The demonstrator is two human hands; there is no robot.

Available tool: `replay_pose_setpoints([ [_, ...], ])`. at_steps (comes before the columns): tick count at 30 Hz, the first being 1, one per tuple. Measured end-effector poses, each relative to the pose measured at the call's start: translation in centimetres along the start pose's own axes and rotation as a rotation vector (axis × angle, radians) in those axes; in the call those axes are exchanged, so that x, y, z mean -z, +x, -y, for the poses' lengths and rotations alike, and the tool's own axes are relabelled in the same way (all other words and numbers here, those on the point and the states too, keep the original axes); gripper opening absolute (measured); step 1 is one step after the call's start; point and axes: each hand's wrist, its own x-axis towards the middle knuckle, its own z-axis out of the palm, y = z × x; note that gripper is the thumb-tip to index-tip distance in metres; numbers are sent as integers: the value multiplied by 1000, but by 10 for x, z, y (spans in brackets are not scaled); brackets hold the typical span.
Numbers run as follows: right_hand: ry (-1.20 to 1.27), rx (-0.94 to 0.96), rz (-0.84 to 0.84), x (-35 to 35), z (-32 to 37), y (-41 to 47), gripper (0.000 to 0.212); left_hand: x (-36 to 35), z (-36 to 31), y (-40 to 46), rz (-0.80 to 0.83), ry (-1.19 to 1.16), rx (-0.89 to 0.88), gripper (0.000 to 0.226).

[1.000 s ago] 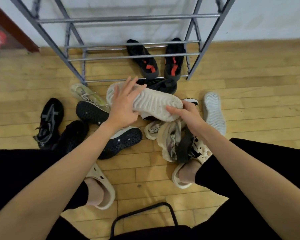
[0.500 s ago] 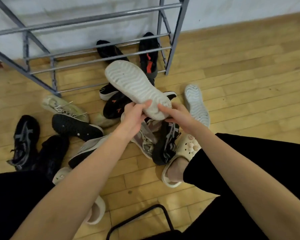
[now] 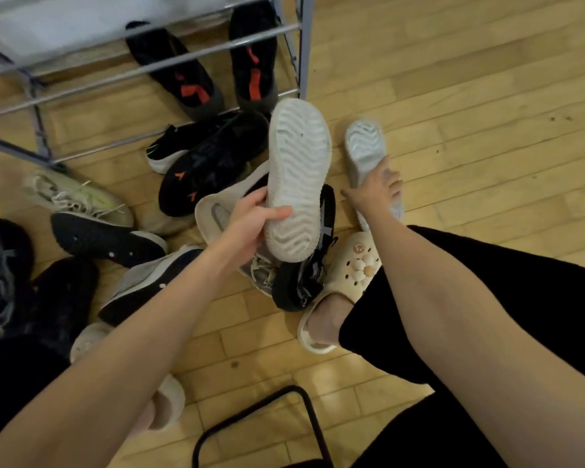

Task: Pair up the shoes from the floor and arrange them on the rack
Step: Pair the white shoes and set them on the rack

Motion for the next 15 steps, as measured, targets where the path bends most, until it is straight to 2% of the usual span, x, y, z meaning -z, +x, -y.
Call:
replay_pose_setpoints([
  [4, -101, -36, -56, -8, 1, 14, 95, 9, 2, 5, -1, -11, -2, 53],
  [9, -56, -43, -101, -3, 1, 17, 94, 29, 4, 2, -25, -14, -19, 55],
  [11, -16, 27, -183, 4, 6, 12, 100, 39, 5, -1, -34, -16, -25, 57],
  [15, 73, 285, -367, 29, 33, -14, 109, 58, -3, -13, -85, -57, -50, 50],
])
